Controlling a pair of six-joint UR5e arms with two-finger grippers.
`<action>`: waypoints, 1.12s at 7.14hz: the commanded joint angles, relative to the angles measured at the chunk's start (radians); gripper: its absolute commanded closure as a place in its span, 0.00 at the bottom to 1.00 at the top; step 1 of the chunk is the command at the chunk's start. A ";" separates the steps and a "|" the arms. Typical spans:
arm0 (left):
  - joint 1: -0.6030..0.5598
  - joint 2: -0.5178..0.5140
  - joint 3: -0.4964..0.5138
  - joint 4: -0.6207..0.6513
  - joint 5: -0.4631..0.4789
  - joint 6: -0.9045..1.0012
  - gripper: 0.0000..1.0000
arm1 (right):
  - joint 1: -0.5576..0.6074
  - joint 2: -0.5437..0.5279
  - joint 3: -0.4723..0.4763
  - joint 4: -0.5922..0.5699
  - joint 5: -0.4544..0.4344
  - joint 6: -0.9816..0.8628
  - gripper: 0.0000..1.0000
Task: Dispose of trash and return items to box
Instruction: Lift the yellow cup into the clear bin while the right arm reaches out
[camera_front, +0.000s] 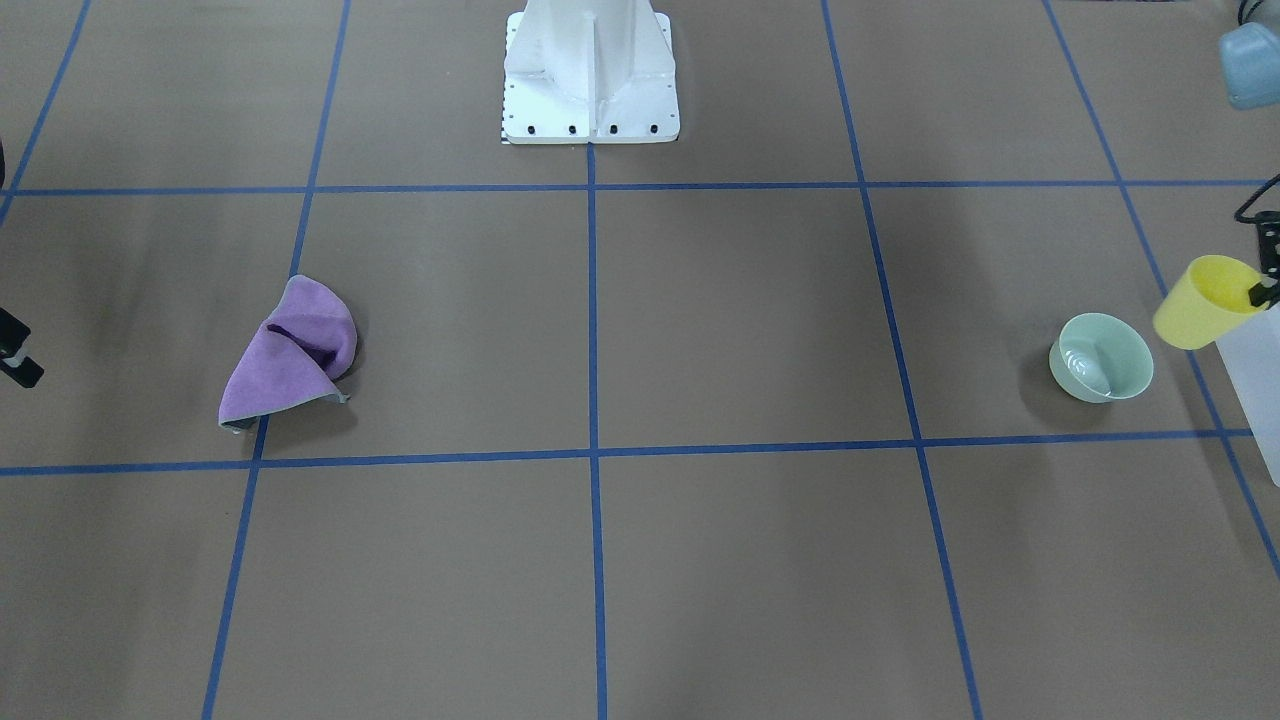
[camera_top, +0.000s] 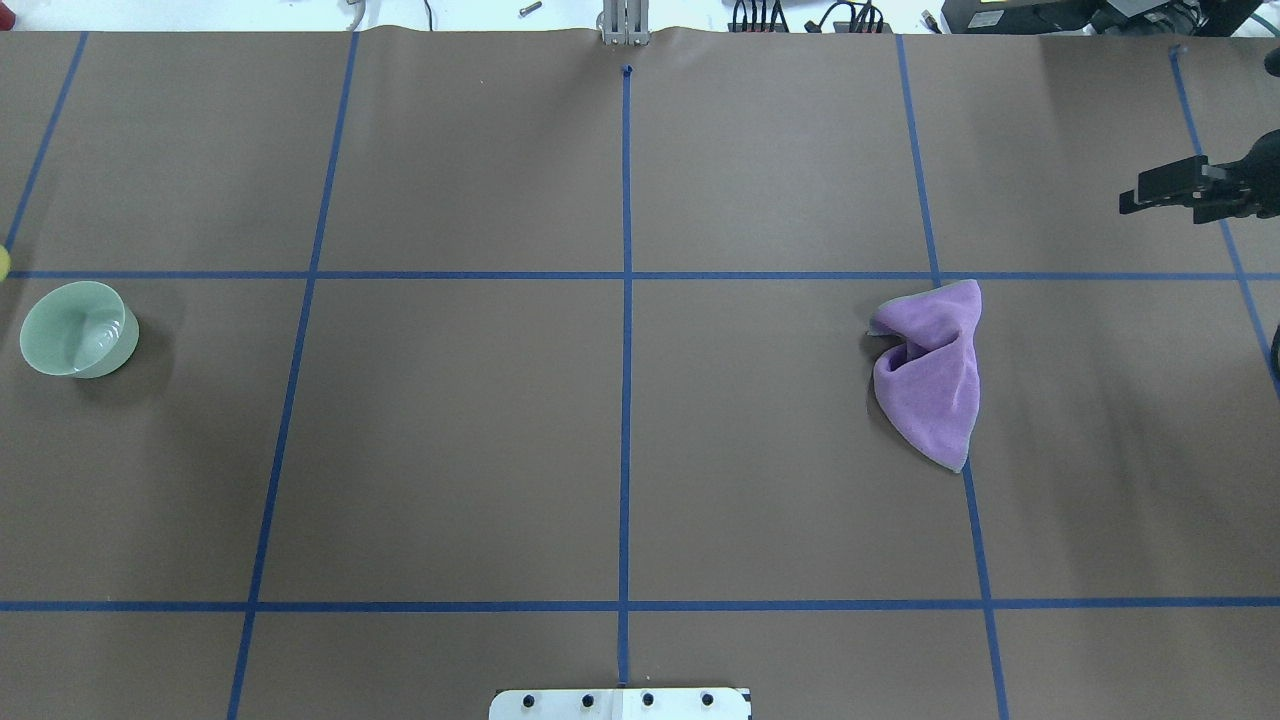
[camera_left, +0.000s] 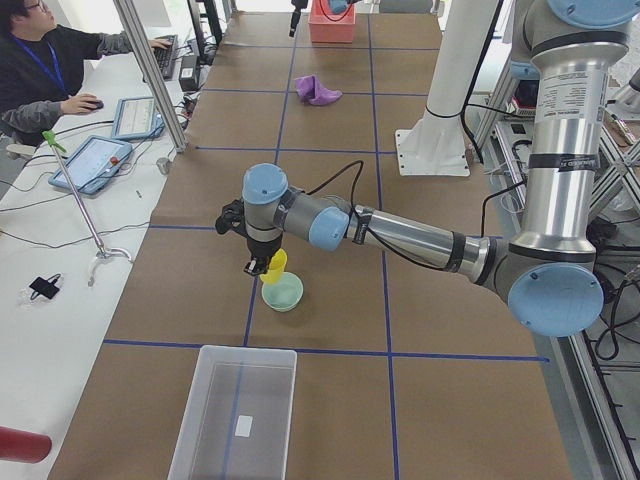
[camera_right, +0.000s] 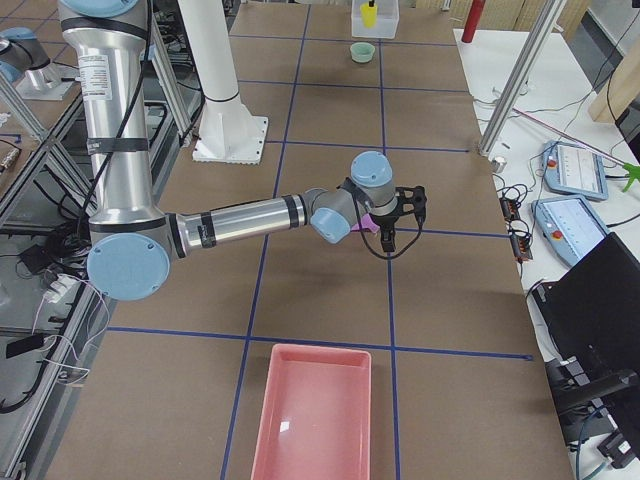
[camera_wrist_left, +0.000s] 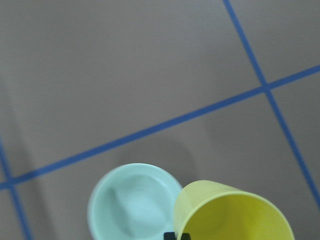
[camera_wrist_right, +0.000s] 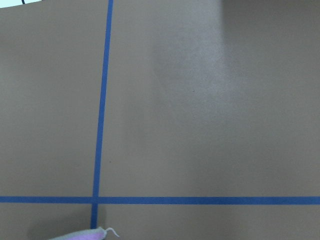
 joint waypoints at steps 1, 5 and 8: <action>-0.155 -0.059 0.169 0.047 0.001 0.294 1.00 | -0.126 0.042 0.041 -0.005 -0.106 0.164 0.00; -0.281 -0.247 0.687 -0.157 0.038 0.564 1.00 | -0.322 0.157 0.045 -0.095 -0.304 0.314 0.00; -0.280 -0.242 0.836 -0.318 0.038 0.560 1.00 | -0.462 0.160 0.092 -0.223 -0.437 0.314 0.00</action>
